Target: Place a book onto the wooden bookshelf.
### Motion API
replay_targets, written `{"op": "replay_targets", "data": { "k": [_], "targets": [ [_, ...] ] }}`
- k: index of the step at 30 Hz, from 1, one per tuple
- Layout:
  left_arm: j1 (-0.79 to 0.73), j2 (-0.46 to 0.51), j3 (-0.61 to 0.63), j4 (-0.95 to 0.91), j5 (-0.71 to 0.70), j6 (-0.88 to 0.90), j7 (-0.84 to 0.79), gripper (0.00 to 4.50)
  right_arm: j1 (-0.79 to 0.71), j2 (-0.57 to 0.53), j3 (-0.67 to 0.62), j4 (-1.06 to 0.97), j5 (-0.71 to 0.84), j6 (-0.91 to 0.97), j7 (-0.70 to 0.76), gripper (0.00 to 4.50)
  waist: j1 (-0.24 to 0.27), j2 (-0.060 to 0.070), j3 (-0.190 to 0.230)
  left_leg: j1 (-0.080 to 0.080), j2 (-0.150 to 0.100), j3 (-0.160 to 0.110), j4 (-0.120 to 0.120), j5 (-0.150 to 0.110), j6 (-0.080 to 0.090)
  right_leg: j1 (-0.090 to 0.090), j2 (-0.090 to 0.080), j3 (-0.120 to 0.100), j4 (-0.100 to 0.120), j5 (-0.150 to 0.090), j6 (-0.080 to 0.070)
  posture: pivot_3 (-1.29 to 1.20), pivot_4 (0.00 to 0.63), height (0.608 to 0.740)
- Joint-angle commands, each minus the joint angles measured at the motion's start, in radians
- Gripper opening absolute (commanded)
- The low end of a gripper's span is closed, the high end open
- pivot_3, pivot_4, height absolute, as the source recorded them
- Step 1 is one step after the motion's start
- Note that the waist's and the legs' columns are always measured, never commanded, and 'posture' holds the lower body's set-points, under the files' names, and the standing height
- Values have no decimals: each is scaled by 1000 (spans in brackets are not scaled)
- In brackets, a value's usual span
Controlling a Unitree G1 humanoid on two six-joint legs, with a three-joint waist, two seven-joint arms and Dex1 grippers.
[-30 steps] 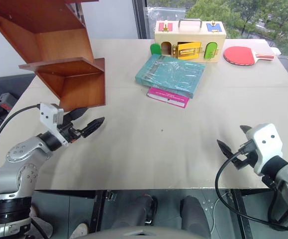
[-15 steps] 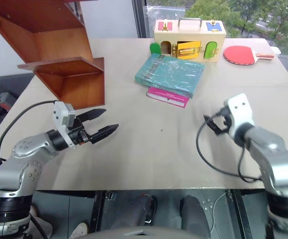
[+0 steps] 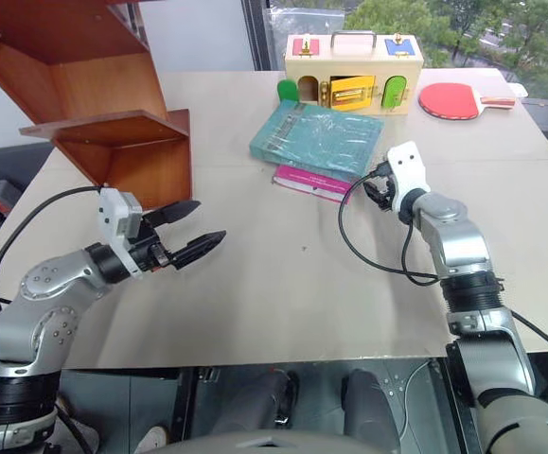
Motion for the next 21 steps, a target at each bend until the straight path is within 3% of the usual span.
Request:
{"op": "replay_targets", "data": {
  "k": [1,3,4,7,10,16,21],
  "targets": [
    [8,11,39,-48,-17,-5,10,4500,-21,-17,-3,-70,22,-25,71,2185,0,0,0,0,0,0,0,0,0,0,0,0,0,0,0,0,150,740],
    [15,9,38,-48,-14,-10,12,4500,-27,-24,-5,-98,46,-5,117,1722,-1,0,0,0,0,0,0,0,0,0,0,0,1,0,0,0,150,740],
    [17,7,36,-48,-13,-12,13,4500,-48,-20,-6,-89,46,-2,123,692,-1,0,0,0,0,0,0,0,0,0,0,0,1,0,0,0,150,740],
    [19,6,33,-46,-11,-16,14,4500,-126,1,-6,-12,24,-23,111,30,-4,1,1,0,0,1,0,0,0,-1,0,1,2,0,0,0,150,740],
    [17,4,29,-42,-9,-21,14,4500,-229,28,11,135,-22,-86,85,30,-5,1,1,1,0,1,0,0,0,-1,0,2,3,0,0,0,150,740],
    [-11,-5,12,-36,0,-21,35,4500,-558,117,64,791,-172,-315,-10,30,-16,1,1,2,0,2,-1,0,0,-2,2,2,3,0,0,0,150,740],
    [3,-10,23,-61,-1,-15,63,4500,-621,145,105,998,-247,-385,59,30,-26,1,1,1,-1,1,-2,0,0,-2,2,0,-2,0,-1,0,150,740]
  ]
}}
